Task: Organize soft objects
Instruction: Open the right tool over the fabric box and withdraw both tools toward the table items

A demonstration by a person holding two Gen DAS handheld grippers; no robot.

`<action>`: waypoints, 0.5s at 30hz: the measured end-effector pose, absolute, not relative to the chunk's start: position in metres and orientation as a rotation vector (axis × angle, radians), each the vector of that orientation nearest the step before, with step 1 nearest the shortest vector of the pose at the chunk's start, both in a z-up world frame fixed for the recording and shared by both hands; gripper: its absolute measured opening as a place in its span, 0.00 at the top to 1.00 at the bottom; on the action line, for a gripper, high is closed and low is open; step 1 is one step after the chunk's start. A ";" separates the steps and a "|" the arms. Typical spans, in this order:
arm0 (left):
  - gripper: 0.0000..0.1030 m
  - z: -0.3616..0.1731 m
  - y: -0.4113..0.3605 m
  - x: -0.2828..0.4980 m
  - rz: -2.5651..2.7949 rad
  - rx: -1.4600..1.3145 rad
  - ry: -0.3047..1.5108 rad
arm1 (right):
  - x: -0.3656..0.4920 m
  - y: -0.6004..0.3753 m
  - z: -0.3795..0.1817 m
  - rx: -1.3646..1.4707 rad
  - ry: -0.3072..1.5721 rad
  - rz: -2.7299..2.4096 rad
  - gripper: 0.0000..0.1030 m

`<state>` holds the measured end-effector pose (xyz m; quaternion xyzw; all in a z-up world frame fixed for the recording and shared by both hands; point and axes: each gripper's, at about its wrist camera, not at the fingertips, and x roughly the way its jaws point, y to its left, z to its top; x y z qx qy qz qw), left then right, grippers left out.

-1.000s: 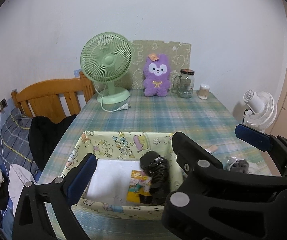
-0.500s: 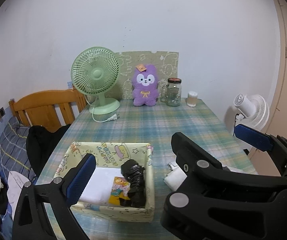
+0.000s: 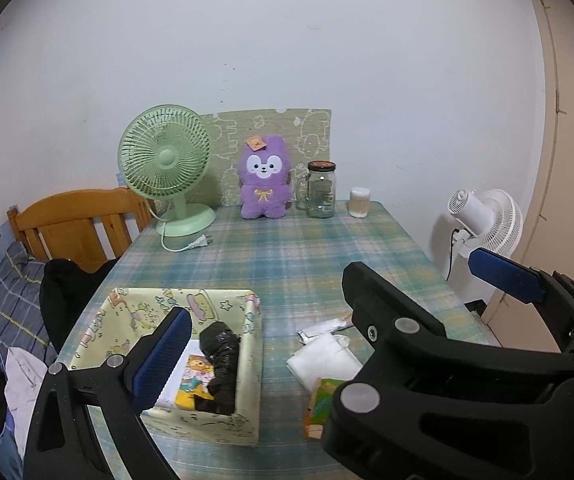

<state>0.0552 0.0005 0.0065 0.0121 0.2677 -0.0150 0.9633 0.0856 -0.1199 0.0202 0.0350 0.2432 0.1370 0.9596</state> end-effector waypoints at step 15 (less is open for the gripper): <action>0.02 -0.024 -0.028 0.068 -0.066 0.014 0.580 | 0.092 -0.150 -0.012 0.073 0.516 0.230 0.07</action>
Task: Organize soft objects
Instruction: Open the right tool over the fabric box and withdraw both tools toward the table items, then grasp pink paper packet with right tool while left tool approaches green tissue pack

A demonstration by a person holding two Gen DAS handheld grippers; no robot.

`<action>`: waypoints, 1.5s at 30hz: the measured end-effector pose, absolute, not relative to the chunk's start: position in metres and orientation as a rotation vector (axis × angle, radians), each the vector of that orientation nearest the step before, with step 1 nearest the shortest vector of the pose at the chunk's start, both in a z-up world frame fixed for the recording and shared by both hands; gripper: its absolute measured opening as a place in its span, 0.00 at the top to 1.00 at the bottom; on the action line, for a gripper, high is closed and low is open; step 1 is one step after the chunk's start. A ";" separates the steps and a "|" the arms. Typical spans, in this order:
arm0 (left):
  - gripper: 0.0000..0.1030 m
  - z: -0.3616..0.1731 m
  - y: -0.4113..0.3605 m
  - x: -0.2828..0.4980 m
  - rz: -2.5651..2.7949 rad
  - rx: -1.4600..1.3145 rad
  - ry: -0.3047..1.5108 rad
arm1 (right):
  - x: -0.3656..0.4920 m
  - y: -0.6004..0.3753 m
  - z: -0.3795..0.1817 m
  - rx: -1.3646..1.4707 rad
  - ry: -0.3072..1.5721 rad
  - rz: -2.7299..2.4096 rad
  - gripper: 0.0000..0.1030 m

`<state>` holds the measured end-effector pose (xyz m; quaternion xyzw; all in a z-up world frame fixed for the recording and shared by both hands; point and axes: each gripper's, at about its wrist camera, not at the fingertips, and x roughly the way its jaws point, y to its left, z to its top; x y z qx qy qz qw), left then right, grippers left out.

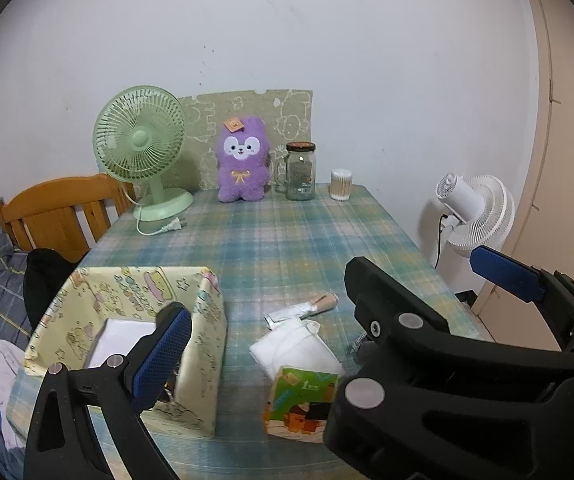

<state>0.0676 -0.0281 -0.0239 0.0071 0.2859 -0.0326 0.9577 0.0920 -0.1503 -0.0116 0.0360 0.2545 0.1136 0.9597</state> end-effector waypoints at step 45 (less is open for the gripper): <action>0.08 -0.133 -0.043 0.072 -0.107 0.058 0.759 | 0.098 -0.164 -0.132 0.140 0.755 0.117 0.22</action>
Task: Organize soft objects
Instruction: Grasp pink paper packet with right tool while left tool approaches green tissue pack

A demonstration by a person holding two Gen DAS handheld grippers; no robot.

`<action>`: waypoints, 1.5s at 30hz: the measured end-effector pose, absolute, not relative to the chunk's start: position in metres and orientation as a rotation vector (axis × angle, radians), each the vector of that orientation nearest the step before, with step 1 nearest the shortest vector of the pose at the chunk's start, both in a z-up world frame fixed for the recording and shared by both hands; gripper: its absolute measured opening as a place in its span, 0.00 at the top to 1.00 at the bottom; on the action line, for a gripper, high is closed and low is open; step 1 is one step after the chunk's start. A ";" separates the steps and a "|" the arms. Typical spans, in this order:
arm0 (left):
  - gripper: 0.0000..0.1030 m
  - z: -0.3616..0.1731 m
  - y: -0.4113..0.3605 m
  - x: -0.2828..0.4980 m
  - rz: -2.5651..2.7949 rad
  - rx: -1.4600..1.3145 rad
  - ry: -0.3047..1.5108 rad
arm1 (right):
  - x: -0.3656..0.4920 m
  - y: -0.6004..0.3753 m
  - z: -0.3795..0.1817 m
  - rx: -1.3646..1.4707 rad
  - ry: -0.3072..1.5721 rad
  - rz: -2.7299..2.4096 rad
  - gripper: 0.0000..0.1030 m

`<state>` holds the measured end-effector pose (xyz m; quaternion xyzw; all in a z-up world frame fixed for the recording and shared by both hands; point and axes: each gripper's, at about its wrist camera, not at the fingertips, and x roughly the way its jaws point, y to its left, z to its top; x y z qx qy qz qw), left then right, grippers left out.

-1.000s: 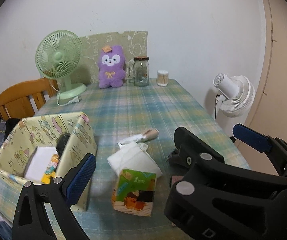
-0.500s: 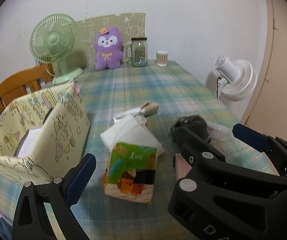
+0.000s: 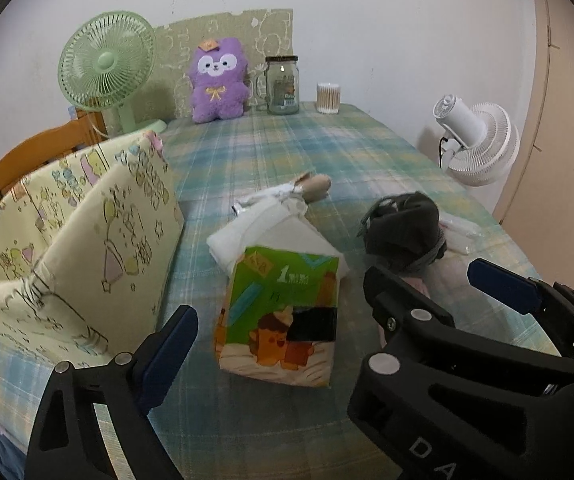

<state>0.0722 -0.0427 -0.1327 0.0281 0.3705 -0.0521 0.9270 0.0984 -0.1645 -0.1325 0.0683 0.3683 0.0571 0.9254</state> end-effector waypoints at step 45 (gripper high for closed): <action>0.49 -0.135 -0.058 0.073 -0.145 0.122 0.807 | 0.102 -0.172 -0.142 0.141 0.801 0.124 0.61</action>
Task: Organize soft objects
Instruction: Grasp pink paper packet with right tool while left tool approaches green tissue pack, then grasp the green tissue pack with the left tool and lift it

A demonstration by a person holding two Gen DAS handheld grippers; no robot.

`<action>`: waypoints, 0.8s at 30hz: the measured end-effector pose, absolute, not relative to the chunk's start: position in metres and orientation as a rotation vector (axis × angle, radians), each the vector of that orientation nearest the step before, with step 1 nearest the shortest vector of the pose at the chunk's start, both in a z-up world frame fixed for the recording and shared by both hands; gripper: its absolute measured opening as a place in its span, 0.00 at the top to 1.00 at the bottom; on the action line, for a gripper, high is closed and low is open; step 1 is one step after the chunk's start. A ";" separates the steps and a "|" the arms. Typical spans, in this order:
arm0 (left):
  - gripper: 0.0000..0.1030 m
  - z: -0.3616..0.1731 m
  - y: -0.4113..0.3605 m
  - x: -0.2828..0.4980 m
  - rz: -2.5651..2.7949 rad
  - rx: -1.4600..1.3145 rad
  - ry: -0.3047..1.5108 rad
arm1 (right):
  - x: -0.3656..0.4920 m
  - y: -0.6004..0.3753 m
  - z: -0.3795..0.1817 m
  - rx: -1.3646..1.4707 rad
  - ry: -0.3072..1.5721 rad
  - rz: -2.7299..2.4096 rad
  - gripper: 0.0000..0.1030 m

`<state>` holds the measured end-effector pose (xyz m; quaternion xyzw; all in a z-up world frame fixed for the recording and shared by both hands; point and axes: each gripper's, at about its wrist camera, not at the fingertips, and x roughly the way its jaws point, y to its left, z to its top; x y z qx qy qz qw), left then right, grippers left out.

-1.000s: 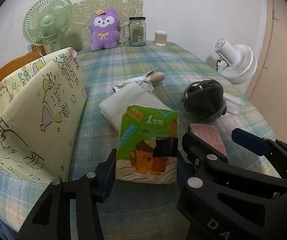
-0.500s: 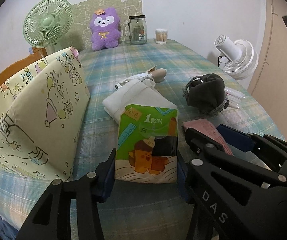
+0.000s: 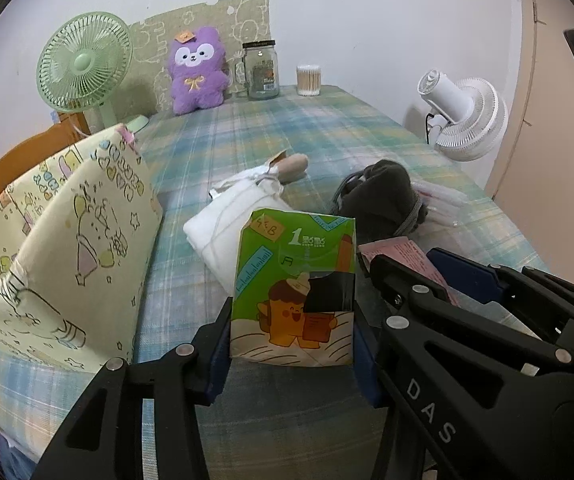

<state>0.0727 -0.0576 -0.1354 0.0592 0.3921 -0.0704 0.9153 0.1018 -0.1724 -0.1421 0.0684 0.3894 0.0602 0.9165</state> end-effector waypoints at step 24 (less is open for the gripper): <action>0.49 -0.086 -0.063 0.068 -0.180 0.120 0.720 | 0.096 -0.181 -0.084 0.151 0.702 0.095 0.60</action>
